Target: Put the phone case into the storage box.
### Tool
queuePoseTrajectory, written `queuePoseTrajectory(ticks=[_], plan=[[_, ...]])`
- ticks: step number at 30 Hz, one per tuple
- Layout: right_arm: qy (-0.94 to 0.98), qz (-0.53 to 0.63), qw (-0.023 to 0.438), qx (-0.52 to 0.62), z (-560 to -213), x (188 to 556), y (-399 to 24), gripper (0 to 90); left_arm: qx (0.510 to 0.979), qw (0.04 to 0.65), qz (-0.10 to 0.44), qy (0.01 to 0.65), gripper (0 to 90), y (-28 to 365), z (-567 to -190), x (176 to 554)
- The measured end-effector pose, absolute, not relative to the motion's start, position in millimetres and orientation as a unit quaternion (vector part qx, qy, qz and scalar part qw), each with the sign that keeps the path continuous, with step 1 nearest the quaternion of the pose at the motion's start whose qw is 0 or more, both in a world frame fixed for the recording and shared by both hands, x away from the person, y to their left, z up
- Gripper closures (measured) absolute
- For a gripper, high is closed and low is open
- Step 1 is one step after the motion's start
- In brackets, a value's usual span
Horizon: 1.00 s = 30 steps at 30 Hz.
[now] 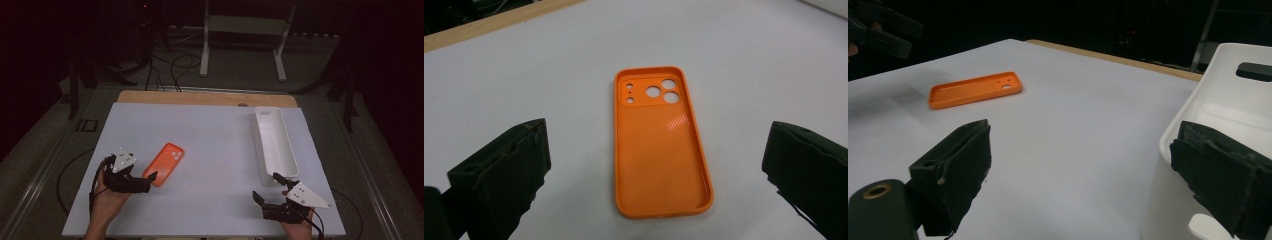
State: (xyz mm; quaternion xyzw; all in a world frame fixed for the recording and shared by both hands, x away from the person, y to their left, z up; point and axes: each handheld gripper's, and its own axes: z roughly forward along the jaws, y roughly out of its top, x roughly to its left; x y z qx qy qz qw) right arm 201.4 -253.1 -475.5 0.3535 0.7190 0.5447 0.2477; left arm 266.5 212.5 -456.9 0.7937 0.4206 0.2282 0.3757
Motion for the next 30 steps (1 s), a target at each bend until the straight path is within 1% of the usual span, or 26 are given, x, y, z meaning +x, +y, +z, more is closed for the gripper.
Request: queuePoseTrajectory(ticks=[30], plan=[[0.718, 0.545, 0.247, 0.355, -476, 202, -252, 8.8, 0.808, 0.347, 0.213, 0.427, 0.2, 202, -467, 282]])
